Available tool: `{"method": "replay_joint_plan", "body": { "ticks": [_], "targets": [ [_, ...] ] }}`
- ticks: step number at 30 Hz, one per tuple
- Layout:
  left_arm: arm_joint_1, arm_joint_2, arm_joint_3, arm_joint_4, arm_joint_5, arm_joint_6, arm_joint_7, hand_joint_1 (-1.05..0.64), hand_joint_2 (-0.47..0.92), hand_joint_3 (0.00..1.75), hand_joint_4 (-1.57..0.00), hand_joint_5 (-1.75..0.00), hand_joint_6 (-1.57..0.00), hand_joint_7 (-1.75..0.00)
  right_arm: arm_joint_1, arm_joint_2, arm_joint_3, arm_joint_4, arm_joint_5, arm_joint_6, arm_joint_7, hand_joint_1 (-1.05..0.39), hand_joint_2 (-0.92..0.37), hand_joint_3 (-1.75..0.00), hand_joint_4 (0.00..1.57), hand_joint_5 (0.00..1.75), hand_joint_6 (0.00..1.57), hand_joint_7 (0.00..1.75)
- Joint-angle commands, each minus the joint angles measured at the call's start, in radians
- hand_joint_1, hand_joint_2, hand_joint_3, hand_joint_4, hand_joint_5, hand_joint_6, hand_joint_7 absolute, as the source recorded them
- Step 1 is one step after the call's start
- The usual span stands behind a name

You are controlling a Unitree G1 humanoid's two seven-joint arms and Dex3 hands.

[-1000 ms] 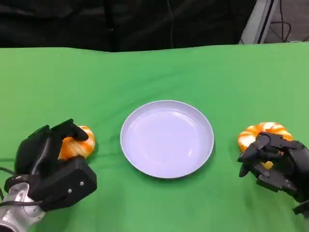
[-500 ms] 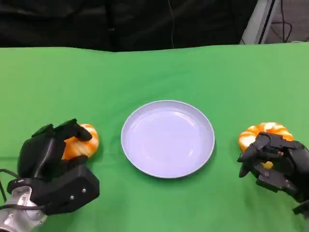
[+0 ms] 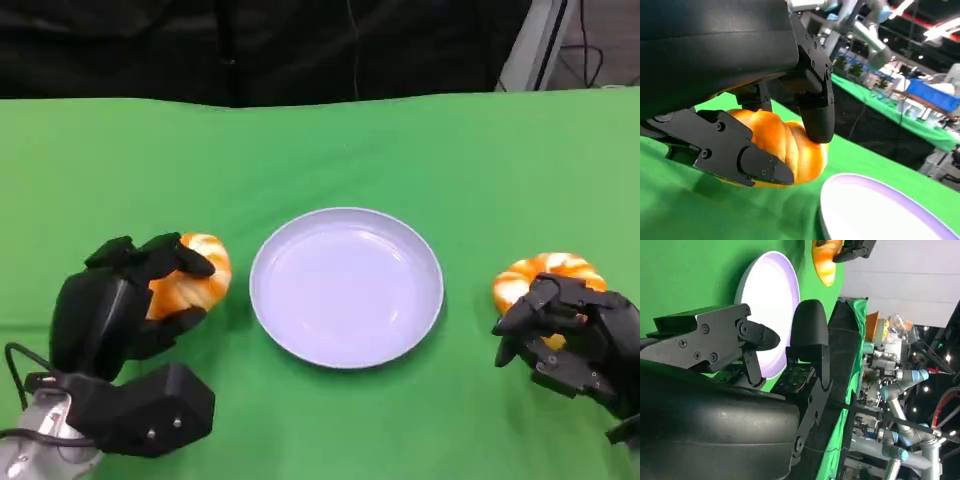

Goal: Grasp the bread from the table and place it into the plate.

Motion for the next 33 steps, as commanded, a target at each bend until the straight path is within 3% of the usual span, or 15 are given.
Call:
{"method": "replay_joint_plan", "body": {
  "ticks": [1, 23, 33],
  "targets": [
    [0.025, 0.027, 0.019, -0.059, 0.012, 0.007, 0.012, -0.11, 0.92, 0.33, -0.63, -1.61, -0.71, -1.23, 0.003, -0.011, -0.005, 0.001, 0.009, 0.001, -0.002, 0.06, -0.89, -0.56, 0.82, 1.44, 0.89, 1.01],
    [0.117, 0.035, 0.062, -0.322, 0.047, 0.016, -0.019, -0.09, 0.91, 0.36, -0.66, -1.56, -0.77, -1.10, -0.001, -0.011, 0.001, 0.005, -0.009, -0.009, -0.027, 0.07, -0.87, -0.58, 0.83, 1.42, 0.90, 1.01],
    [0.123, 0.023, 0.057, -0.383, 0.058, 0.012, -0.043, -0.09, 0.86, 0.47, -0.67, -1.60, -0.74, -1.22, -0.005, -0.011, -0.002, 0.010, -0.008, -0.008, -0.024, 0.07, -0.86, -0.60, 0.82, 1.43, 0.89, 1.01]
  ]
}}
